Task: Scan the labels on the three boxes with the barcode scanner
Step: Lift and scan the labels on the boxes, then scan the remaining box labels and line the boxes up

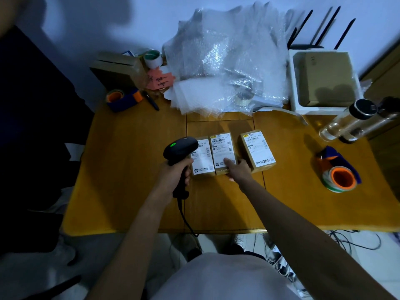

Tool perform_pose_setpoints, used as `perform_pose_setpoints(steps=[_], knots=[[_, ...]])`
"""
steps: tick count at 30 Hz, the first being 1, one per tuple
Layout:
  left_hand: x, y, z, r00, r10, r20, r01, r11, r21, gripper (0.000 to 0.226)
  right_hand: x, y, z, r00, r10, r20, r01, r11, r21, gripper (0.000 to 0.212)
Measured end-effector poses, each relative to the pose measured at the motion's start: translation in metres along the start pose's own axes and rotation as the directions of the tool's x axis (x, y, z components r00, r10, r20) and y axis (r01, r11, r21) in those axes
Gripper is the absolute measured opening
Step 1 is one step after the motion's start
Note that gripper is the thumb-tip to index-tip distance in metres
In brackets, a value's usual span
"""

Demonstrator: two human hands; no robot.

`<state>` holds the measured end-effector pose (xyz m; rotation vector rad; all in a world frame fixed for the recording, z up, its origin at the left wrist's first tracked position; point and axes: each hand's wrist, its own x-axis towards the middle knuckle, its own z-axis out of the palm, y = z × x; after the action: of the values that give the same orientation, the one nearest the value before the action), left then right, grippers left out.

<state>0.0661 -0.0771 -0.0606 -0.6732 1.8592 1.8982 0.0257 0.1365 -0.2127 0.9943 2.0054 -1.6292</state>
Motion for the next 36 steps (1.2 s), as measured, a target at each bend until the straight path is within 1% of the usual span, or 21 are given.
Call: perform_pose_setpoints(steps=[3,7,13,21,24,26,28,30,33,36], knots=[[0.003,-0.001,0.0,1.0,0.012,0.014,-0.012,1.0,0.01,0.027,0.0,-0.001,0.004,0.999,-0.014,-0.031,0.012,0.997,-0.072,0.073],[0.003,-0.002,-0.001,1.0,0.01,0.009,-0.01,1.0,0.017,0.026,0.002,-0.001,0.006,1.0,-0.005,-0.018,0.003,0.996,-0.086,0.07],[0.005,-0.004,0.0,1.0,0.005,-0.001,-0.005,1.0,0.012,0.022,0.003,0.0,0.006,1.0,0.011,-0.011,-0.012,0.996,-0.09,0.081],[0.005,-0.005,0.005,1.0,0.014,0.021,-0.014,0.999,0.031,0.019,-0.003,0.004,0.004,1.0,-0.006,-0.013,0.004,0.99,-0.144,0.084],[0.006,-0.006,0.008,0.999,0.008,0.035,-0.008,1.0,0.011,0.021,-0.015,-0.001,0.004,0.995,-0.083,-0.048,0.066,0.957,-0.282,0.073],[0.007,-0.005,0.01,0.999,0.002,0.044,-0.002,1.0,0.011,0.019,-0.018,-0.005,-0.001,0.987,-0.142,-0.073,0.106,0.926,-0.362,0.063],[0.009,-0.005,0.014,0.999,0.0,0.05,-0.001,1.0,0.022,0.023,-0.02,-0.012,-0.009,0.975,-0.207,-0.082,0.158,0.901,-0.404,0.055],[0.009,-0.004,0.018,0.998,-0.002,0.063,0.002,1.0,0.011,0.024,-0.02,-0.021,-0.018,0.958,-0.274,-0.079,0.215,0.876,-0.431,0.053],[0.01,-0.003,0.024,0.996,-0.002,0.087,0.001,1.0,0.009,0.024,-0.022,-0.036,-0.033,0.918,-0.384,-0.101,0.285,0.815,-0.503,0.049],[0.011,0.001,0.031,0.994,0.003,0.105,-0.005,1.0,0.017,0.022,-0.022,-0.047,-0.05,0.865,-0.472,-0.168,0.309,0.766,-0.564,0.043]])
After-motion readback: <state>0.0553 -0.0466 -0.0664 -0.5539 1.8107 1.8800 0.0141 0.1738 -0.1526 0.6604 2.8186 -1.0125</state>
